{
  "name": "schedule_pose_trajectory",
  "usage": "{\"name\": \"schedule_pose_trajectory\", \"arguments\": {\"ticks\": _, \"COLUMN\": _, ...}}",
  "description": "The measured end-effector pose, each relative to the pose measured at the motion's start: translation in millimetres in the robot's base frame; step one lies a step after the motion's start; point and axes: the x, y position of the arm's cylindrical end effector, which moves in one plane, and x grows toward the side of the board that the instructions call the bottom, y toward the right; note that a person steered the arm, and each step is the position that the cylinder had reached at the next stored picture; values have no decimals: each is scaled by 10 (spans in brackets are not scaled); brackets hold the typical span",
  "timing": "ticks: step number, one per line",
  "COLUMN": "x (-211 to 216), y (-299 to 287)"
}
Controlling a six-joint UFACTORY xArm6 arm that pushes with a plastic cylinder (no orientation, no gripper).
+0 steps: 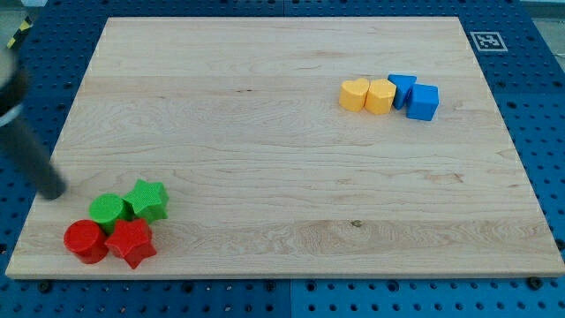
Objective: Push the group of blocks a bit right
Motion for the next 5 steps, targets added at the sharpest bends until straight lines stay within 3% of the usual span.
{"name": "schedule_pose_trajectory", "arguments": {"ticks": 2, "x": 387, "y": 125}}
{"name": "schedule_pose_trajectory", "arguments": {"ticks": 3, "x": 700, "y": 461}}
{"name": "schedule_pose_trajectory", "arguments": {"ticks": 5, "x": 686, "y": 1307}}
